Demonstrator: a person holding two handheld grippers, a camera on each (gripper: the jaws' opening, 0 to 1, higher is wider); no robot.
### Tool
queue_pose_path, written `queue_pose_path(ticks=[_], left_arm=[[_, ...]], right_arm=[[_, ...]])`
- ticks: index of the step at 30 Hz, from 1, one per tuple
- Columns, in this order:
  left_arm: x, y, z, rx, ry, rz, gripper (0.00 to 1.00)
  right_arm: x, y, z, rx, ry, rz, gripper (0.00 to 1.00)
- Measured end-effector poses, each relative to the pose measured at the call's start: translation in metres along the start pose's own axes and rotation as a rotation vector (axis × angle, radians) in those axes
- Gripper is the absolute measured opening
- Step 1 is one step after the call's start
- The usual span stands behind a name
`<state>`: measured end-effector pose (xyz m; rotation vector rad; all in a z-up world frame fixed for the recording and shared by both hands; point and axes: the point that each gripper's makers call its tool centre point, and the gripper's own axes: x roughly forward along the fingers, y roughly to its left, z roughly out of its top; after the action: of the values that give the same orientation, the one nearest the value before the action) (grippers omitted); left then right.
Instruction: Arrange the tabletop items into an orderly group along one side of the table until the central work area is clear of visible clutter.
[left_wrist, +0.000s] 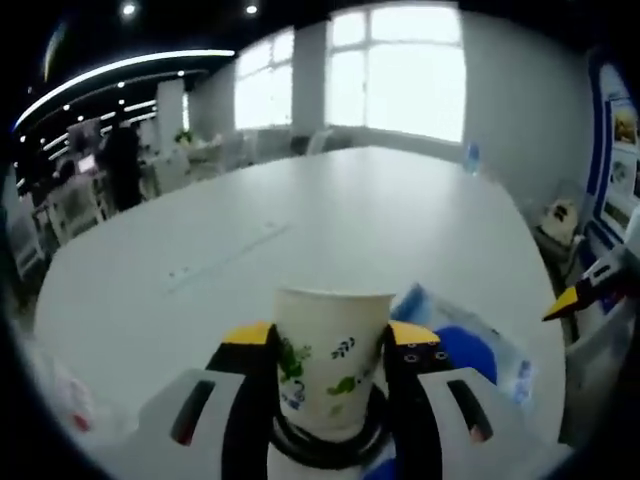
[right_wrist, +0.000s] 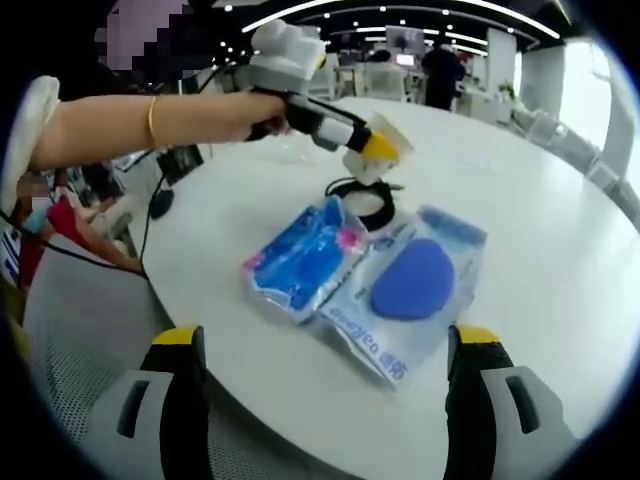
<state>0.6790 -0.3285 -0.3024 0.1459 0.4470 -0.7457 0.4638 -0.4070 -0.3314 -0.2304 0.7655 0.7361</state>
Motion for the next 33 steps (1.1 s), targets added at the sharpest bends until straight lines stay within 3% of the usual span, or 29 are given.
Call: queue_pose_path(ticks=[3,6,18,21,33], left_arm=[[-0.004,0.003,0.003,-0.025,-0.036,0.014,0.39],[-0.007,0.004,0.005,0.03,-0.056,0.03,0.39],[-0.017,0.03,0.014,-0.035,-0.171,0.123,0.39],[-0.019,0.033,0.014,-0.078,-0.189,0.124,0.39],[-0.028,0.061,0.012,-0.049,-0.236,0.22,0.39]], right_arm=[[0.0,0.0,-0.001,-0.001,0.003,0.0,0.99],[0.0,0.001,-0.001,-0.005,0.008,0.002,0.99],[0.002,0.002,-0.003,-0.011,0.019,0.005,0.99],[0.002,0.002,-0.005,-0.013,0.024,0.004,0.99],[0.003,0.002,-0.009,-0.014,0.042,0.01,0.99]])
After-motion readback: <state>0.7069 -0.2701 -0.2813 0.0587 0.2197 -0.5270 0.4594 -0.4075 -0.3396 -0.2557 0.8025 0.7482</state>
